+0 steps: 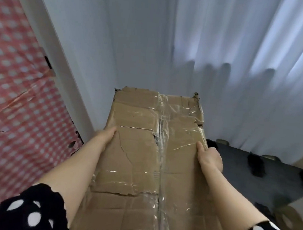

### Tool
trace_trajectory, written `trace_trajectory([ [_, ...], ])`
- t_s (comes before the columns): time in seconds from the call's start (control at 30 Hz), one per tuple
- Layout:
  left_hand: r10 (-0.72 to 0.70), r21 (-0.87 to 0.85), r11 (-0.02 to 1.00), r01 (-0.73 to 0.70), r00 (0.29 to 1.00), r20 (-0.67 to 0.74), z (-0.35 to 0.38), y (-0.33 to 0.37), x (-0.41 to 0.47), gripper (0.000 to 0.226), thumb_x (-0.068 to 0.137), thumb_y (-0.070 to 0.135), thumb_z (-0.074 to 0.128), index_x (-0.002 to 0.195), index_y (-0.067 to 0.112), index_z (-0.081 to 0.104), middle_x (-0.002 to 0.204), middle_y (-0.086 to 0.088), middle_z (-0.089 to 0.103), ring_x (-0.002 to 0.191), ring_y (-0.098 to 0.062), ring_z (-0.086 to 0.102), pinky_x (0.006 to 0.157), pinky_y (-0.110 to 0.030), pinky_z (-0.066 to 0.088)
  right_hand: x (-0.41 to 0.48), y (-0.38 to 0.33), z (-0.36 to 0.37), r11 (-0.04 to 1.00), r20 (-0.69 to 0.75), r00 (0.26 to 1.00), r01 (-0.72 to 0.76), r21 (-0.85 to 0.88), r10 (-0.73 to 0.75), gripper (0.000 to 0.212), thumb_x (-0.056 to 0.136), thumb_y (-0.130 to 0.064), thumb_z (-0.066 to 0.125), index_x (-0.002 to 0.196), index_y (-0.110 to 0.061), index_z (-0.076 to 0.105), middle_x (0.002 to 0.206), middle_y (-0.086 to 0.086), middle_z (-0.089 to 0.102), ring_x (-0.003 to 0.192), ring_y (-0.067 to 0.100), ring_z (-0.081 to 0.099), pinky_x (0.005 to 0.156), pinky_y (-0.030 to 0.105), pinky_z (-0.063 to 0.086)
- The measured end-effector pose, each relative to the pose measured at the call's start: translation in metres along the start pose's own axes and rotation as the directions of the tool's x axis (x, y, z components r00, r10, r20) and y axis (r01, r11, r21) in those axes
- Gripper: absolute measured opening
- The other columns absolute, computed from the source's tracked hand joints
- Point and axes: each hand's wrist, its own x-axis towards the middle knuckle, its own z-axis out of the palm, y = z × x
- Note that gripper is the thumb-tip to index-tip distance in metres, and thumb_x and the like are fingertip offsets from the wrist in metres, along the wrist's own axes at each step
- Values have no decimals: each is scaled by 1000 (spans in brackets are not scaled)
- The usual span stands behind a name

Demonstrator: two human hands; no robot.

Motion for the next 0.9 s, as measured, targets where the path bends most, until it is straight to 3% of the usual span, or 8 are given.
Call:
trace_trajectory([
  [0.2, 12, 1, 1000, -12, 1000, 29, 14, 42, 55, 81, 64, 53, 65, 128, 5, 55, 122, -17, 61, 106, -33, 60, 96, -40, 48, 42, -34, 12, 999, -61, 998, -32, 7, 33, 53, 95, -55, 39, 96, -5, 53, 91, 11, 56, 81, 29, 50, 67, 33, 38],
  [0.37, 41, 59, 997, -44, 998, 51, 55, 87, 101, 71, 79, 44, 65, 135, 3, 49, 133, -16, 54, 116, -33, 55, 97, -33, 45, 98, -57, 13, 998, -86, 994, -66, -2, 66, 49, 95, -55, 39, 92, -7, 50, 88, 9, 52, 80, 28, 46, 68, 34, 37],
  [0.5, 35, 86, 995, -47, 990, 138, 103, 132, 144, 73, 76, 47, 66, 134, 5, 50, 131, -15, 54, 114, -33, 55, 95, -33, 45, 165, -71, 13, 996, -99, 991, -85, -5, 84, 50, 96, -55, 37, 89, -7, 51, 86, 9, 53, 79, 28, 48, 67, 34, 38],
  [0.7, 32, 224, 971, -87, 971, 237, 231, 197, 256, 112, 34, 64, 59, 131, 9, 54, 129, -17, 56, 113, -35, 55, 96, -41, 46, 277, -68, 2, 975, -124, 968, -214, 58, 219, 57, 96, -55, 38, 102, -2, 57, 92, 12, 59, 81, 30, 52, 64, 34, 38],
  [0.8, 37, 237, 965, -113, 952, 302, 289, 233, 257, 105, 48, 66, 59, 136, 10, 49, 136, -16, 51, 120, -37, 49, 103, -45, 41, 317, -54, -9, 954, -179, 938, -286, 90, 298, 59, 95, -55, 39, 110, 0, 54, 108, 17, 60, 98, 35, 56, 68, 34, 36],
  [0.9, 92, 209, 963, -173, 933, 348, 349, 268, 249, 76, 80, 51, 61, 138, 4, 45, 141, -18, 46, 126, -37, 44, 109, -44, 35, 350, -32, -18, 922, -216, 897, -368, 122, 387, 62, 95, -57, 38, 109, 1, 55, 105, 17, 61, 94, 35, 58, 67, 35, 38],
])
